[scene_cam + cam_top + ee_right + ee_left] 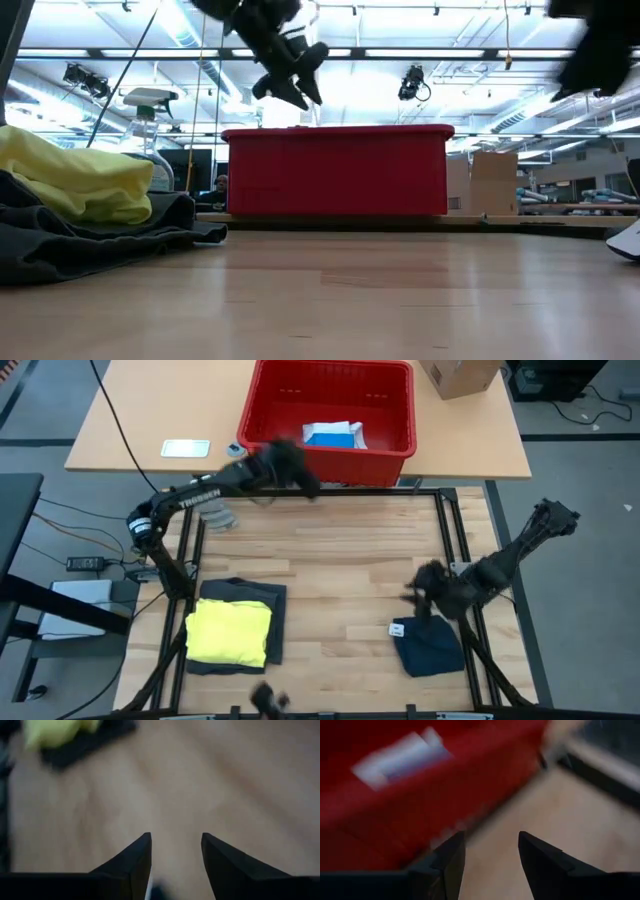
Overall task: Fold Laundry from Bin
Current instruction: Fold the light blue short
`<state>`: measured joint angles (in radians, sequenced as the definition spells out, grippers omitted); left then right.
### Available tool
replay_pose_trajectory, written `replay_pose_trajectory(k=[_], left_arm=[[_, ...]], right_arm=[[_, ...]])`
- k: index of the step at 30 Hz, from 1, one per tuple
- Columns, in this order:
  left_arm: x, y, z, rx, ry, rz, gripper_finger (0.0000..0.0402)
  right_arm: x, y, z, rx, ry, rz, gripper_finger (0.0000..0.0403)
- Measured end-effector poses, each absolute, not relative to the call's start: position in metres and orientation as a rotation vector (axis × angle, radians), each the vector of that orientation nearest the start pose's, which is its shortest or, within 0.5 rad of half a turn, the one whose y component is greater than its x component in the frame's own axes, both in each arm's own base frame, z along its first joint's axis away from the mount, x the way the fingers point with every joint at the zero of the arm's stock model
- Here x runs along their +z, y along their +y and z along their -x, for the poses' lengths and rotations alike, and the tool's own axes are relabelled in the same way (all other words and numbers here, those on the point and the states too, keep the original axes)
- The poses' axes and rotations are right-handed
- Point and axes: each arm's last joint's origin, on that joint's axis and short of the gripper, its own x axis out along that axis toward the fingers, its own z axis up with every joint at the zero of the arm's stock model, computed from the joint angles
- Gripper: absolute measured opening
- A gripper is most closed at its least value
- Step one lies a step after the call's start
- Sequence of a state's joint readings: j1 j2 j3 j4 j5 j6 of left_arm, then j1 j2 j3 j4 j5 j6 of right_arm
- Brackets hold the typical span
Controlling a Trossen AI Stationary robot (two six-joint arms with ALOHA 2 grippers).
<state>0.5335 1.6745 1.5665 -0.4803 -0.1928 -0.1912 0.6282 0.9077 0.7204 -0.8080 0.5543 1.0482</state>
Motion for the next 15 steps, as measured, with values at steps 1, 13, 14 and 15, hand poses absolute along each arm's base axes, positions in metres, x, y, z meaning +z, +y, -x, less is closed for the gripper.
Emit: replay_pose_trajectory(k=[1,13,14,15], left_arm=[[0.35,0.211,-0.316,0.795,0.47,0.272,0.0185],[0.342,0.331,-0.246,0.929,0.235,0.329,0.0185],[0.336,0.333,-0.245,0.906,0.275,0.346,0.0185],[0.331,0.333,-0.245,0.881,0.314,0.362,0.0185]], right_arm=[[0.252,0.073,-0.142,-0.391,0.709,-0.419,0.0179],[0.303,-0.057,-0.207,-0.583,0.344,-0.431,0.0156],[0.312,-0.07,-0.211,-0.613,0.289,-0.402,0.0155],[0.322,-0.083,-0.214,-0.63,0.244,-0.373,0.0155]])
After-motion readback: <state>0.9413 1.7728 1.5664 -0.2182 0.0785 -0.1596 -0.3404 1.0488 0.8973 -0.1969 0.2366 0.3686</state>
